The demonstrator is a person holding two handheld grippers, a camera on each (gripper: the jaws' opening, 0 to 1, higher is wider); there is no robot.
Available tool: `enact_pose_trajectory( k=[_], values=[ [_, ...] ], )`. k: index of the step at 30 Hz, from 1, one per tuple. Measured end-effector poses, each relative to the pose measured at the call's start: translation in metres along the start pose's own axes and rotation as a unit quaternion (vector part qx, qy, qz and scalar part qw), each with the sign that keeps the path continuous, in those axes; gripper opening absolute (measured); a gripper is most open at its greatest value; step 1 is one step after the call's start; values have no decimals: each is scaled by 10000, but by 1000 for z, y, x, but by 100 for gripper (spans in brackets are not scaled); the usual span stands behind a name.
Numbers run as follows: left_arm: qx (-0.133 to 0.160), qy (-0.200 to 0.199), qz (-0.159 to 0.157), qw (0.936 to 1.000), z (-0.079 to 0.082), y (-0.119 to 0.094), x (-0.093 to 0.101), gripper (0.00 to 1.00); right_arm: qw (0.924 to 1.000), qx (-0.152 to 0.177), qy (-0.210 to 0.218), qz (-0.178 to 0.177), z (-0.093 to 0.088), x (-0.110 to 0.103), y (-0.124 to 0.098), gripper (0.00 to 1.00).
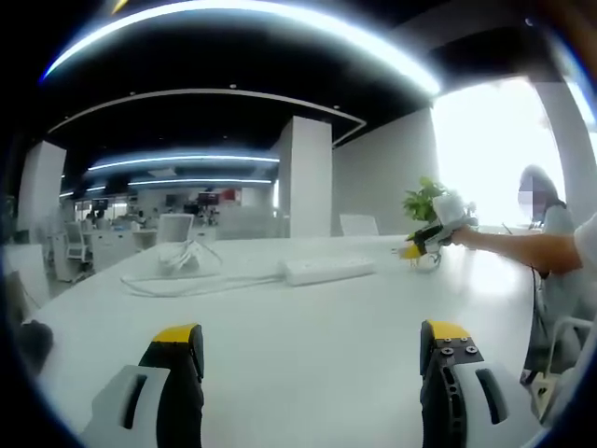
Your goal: Straighten the power strip on the desk, plug the charger into it
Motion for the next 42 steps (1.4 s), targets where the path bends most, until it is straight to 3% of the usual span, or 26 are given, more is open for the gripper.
enact_pose_trajectory(
  k=[6,12,26,42],
  values=[
    [29,4,-8,10000,1,-2,1,99,9980,-200,-594,-50,10,-5,-3,25],
    [35,-13,-45,10000,1,-2,2,99,9914,-420,-1231,-114,20,-12,-6,25],
    [78,-17,-102,9999,3,-3,6,99,9792,-646,-1922,31,37,-22,-12,25],
    [86,-12,-108,9999,2,-6,5,99,9677,-844,-2362,238,59,-27,-20,25]
  ],
)
Point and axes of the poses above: the point that each gripper's makers call its tool centre point, and the gripper's own axes: y roughly forward along the fingers, x roughly to its right, z roughly out of its top, the point moved 1 cm from there along -y, roughly backward along the fingers, and after that the axes turned 7 degrees about -x, right-handed, at the moved point
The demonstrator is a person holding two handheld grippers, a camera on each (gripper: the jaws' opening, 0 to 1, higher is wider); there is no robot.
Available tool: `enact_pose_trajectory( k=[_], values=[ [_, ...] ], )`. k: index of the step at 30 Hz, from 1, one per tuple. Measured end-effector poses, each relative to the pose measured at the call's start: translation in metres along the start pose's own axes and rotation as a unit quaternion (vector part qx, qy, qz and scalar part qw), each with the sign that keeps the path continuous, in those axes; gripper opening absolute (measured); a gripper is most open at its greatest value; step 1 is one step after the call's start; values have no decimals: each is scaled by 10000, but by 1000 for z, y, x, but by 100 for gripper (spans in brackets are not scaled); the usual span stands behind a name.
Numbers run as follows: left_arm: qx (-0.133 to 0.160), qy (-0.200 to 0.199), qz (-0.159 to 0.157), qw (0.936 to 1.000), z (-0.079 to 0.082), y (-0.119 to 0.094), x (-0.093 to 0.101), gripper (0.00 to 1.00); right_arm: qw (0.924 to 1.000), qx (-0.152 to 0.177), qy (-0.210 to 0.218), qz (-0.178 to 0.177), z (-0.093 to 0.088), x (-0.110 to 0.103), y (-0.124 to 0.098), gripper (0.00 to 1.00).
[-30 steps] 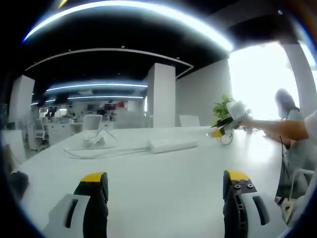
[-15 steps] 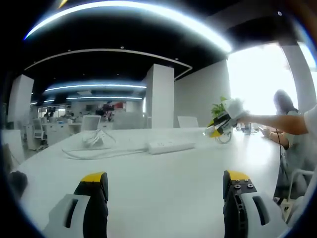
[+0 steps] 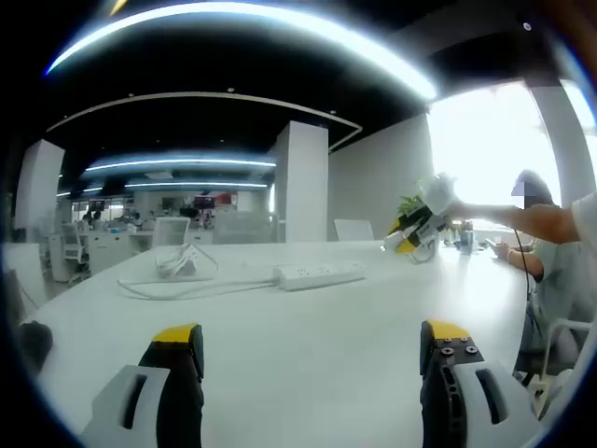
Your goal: Straighten the power strip on the desk, plug the charger into it
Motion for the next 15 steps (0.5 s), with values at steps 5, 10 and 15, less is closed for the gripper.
enact_pose_trajectory(
  k=[5,10,15],
  values=[
    [-8,16,-2,10000,-1,-1,1,99,9999,-41,-130,51,10,4,-5,25],
    [-5,15,-3,10000,0,-1,2,99,9995,-72,-283,96,19,7,-8,25],
    [3,21,-4,10000,-1,-2,2,99,9986,-164,-467,168,25,7,-9,25]
  ],
)
Point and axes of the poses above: the point that each gripper's makers call its tool centre point, and the gripper's own axes: y roughly forward along the fingers, x roughly to its right, z roughly out of its top, the point moved 1 cm from there along -y, roughly backward along the fingers, and after that the axes turned 7 degrees about -x, right-handed, at the moved point
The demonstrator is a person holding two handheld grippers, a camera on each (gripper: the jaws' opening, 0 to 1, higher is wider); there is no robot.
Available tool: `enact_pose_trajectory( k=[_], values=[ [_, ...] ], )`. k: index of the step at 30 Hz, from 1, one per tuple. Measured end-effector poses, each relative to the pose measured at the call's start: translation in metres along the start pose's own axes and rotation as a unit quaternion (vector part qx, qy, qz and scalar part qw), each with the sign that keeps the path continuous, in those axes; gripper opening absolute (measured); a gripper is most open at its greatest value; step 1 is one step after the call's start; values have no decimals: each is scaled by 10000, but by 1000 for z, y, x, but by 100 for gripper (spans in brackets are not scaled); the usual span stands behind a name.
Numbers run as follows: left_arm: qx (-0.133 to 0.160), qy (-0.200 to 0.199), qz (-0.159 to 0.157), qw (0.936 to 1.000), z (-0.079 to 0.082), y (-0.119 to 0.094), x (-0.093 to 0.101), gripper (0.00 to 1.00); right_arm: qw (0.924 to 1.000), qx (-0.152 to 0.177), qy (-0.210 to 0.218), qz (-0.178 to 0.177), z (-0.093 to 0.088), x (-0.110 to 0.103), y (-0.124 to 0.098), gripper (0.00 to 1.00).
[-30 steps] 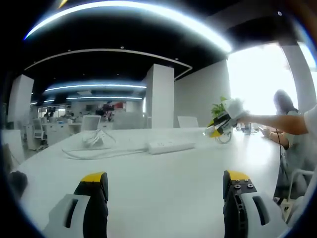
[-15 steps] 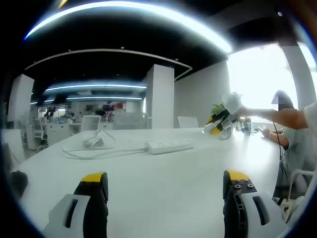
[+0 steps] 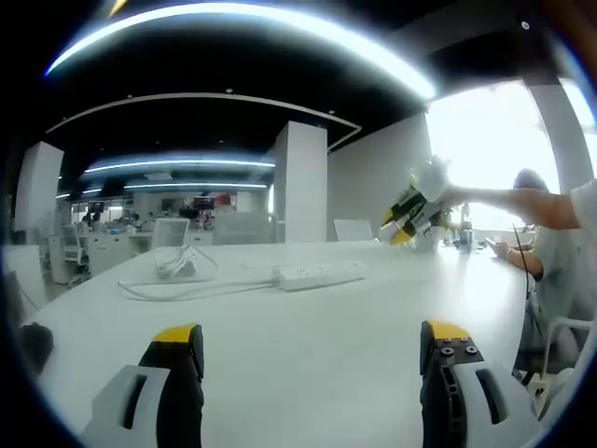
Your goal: Straighten the power strip on the desk, plug the charger into it
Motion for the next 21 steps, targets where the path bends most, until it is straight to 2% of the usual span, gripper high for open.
enact_pose_trajectory(
  k=[12,21],
  values=[
    [-53,-3,1,10000,-5,2,-1,99,9981,-274,-503,212,16,3,2,25],
    [-65,6,-5,10000,-4,6,-1,99,9953,-442,-688,514,28,9,12,25]
  ],
)
Point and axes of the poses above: the point that each gripper's makers call its tool centre point, and the gripper's own axes: y roughly forward along the fingers, x roughly to its right, z roughly out of its top, the point moved 1 cm from there along -y, roughly backward along the fingers, and after that the axes turned 7 degrees about -x, right-handed, at the moved point
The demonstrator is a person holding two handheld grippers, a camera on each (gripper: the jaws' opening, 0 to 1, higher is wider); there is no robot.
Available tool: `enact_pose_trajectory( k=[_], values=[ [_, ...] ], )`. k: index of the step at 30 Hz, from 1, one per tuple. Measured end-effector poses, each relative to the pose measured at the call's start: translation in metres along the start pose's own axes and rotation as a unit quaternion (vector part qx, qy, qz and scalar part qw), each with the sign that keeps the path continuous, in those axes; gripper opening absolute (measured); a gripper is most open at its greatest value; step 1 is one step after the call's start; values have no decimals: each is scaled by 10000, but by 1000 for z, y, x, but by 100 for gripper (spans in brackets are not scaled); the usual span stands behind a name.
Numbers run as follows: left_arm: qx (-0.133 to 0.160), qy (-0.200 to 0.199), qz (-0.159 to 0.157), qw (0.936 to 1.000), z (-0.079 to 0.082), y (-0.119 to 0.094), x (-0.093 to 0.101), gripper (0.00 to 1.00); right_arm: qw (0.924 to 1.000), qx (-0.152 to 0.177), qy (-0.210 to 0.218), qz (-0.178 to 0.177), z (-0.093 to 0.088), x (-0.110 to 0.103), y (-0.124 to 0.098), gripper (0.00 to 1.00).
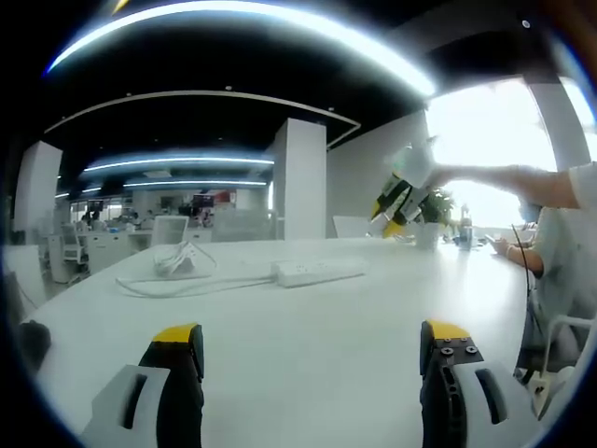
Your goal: Straighten the power strip on the desk, plug the charger into it
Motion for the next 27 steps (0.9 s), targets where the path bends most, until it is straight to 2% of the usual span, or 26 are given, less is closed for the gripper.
enact_pose_trajectory(
  k=[5,7,10,16,27],
  values=[
    [-18,8,-29,10000,0,2,2,99,9994,-245,-86,244,4,2,7,25],
    [-17,4,-32,10000,-1,2,1,99,9993,-246,-146,251,6,5,10,25],
    [-26,-4,-29,10000,-1,2,1,99,9990,-244,-126,366,10,-1,9,25],
    [-25,-7,-27,10000,-1,3,1,99,9968,-462,-323,560,18,-15,17,25],
    [-35,-30,-8,10000,-2,2,-1,99,9939,-664,-459,750,24,-22,24,25]
  ],
)
Point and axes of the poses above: the point that each gripper's makers call its tool centre point, and the gripper's own axes: y roughly forward along the fingers, x roughly to its right, z roughly out of its top, the point moved 1 cm from there along -y, roughly backward along the fingers, and after that the axes turned 7 degrees about -x, right-handed, at the moved point
